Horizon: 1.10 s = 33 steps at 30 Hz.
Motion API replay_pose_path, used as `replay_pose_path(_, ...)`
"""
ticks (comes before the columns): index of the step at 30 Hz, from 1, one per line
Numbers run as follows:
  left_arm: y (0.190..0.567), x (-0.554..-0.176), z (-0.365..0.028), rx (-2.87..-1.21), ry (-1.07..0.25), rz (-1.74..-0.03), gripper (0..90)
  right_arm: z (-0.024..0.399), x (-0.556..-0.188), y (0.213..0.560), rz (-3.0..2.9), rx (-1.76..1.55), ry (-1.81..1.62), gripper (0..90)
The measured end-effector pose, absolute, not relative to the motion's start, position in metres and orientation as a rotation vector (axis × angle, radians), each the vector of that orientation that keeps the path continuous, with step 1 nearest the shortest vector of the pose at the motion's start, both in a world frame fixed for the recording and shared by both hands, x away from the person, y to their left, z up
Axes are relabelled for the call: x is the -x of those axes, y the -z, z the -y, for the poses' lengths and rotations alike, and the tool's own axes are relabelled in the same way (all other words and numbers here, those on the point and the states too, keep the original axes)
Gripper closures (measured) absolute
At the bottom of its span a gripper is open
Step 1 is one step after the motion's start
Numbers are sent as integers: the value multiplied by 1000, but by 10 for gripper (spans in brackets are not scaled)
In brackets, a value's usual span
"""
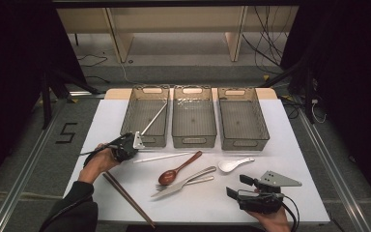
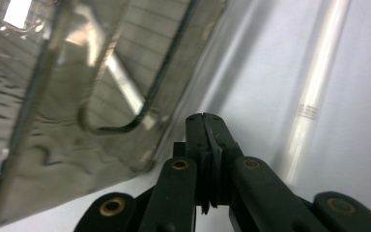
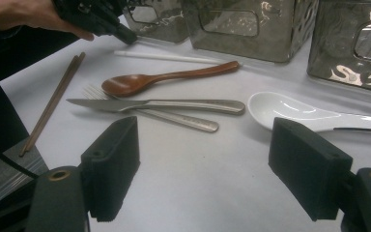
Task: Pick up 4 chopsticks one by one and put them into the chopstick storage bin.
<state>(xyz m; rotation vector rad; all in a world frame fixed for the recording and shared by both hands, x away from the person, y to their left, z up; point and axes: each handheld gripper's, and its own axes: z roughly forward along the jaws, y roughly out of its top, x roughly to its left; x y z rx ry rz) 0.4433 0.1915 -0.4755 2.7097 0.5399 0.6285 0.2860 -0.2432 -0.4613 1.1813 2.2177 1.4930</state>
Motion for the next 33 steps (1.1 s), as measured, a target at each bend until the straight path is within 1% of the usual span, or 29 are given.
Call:
replay_pose_path(2,475,-438,-189,-2709,-592,-516,891,243,-286,461,-2217,-1177,-1493,272)
replay_pose_path(6,474,-434,-188,-2717,-577,-506,891,243,-286,461,-2218,-1179,-1493,272)
replay_pose_path(11,470,-435,-189,-2681,-550,-569,889,243,-286,461,-2219,-1180,-1491,273)
replay_pose_path(13,466,-435,-188,-2667,-521,-594,885,243,-286,461,-2219,-1183,-1491,272)
replay_pose_path(17,457,-435,-185,-2636,-448,-645,769,243,-287,462,-2220,-1181,-1491,272)
replay_pose_path(19,454,-434,-180,-2614,-401,-689,677,243,-287,462,-2221,-1183,-1490,272)
replay_pose_path(21,452,-434,-176,-2612,-364,-694,642,243,-286,461,-2221,-1185,-1492,272)
replay_pose_path(23,450,-435,-172,-2623,-340,-711,573,243,-286,461,-2220,-1182,-1492,272)
replay_pose_path(25,451,-436,-168,-2624,-325,-715,526,243,-286,461,-2220,-1180,-1493,272)
replay_pose_path(26,452,-437,-166,-2630,-310,-720,482,243,-286,461,-2220,-1182,-1492,272)
replay_pose_path(30,456,-437,-159,-2651,-272,-706,422,244,-286,461,-2219,-1183,-1493,272)
replay_pose_path(33,457,-437,-154,-2652,-252,-707,398,244,-286,461,-2219,-1184,-1494,272)
